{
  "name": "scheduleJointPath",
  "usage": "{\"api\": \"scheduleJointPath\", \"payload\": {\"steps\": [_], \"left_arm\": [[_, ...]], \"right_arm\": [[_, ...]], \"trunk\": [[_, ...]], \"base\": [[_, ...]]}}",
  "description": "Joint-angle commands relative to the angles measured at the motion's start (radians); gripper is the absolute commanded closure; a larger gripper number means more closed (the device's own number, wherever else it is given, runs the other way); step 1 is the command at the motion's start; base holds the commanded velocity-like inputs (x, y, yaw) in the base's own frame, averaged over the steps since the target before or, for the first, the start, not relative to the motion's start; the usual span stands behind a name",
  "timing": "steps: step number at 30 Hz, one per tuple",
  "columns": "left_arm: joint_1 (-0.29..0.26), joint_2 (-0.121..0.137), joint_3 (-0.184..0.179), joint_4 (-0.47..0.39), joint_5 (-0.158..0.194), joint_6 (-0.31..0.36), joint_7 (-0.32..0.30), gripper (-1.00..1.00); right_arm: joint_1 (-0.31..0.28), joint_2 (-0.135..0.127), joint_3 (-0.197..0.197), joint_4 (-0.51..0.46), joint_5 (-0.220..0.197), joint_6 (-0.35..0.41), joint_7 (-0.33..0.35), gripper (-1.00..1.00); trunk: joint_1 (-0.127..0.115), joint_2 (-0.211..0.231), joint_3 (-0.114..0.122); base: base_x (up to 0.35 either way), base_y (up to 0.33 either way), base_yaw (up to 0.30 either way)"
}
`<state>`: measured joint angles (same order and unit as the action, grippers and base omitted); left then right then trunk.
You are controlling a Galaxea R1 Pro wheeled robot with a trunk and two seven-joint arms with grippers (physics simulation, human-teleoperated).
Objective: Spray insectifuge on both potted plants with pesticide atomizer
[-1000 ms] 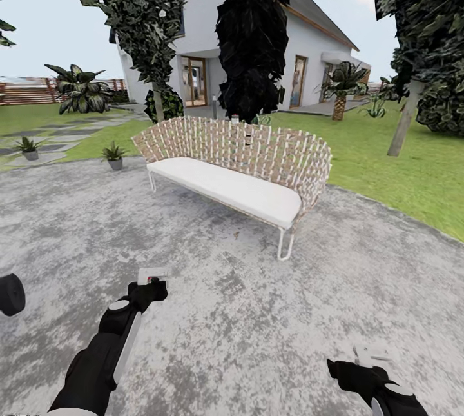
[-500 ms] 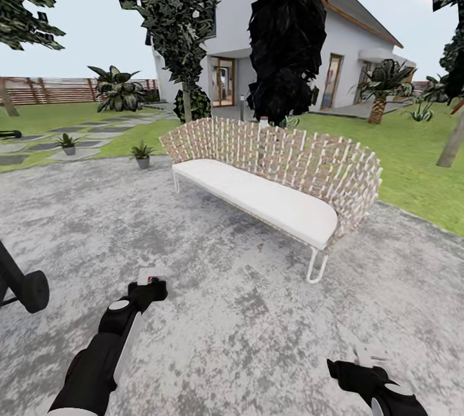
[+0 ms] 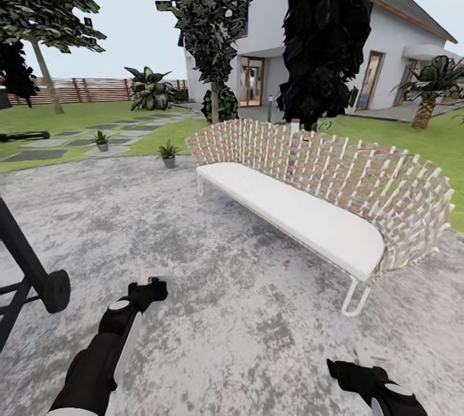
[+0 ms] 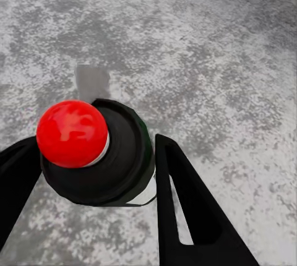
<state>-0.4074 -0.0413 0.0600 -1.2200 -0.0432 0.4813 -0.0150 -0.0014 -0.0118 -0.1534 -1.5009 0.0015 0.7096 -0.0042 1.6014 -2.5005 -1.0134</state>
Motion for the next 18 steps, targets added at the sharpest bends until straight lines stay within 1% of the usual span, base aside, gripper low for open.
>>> {"api": "scheduleJointPath", "payload": {"steps": [1,18], "left_arm": [[-0.001,-0.001,0.001,-0.001,-0.004,0.005,-0.002,1.0],[-0.001,-0.001,0.001,0.005,-0.004,0.005,-0.002,1.0]], "right_arm": [[0.0,0.0,0.0,-0.001,0.0,0.005,0.0,-1.0],[0.0,0.0,0.0,-0.001,0.0,0.005,0.0,-1.0]], "trunk": [[0.0,0.0,-0.001],[0.0,0.0,-0.001]], "base": [[0.325,0.0,0.257],[0.325,-0.005,0.257]]}}
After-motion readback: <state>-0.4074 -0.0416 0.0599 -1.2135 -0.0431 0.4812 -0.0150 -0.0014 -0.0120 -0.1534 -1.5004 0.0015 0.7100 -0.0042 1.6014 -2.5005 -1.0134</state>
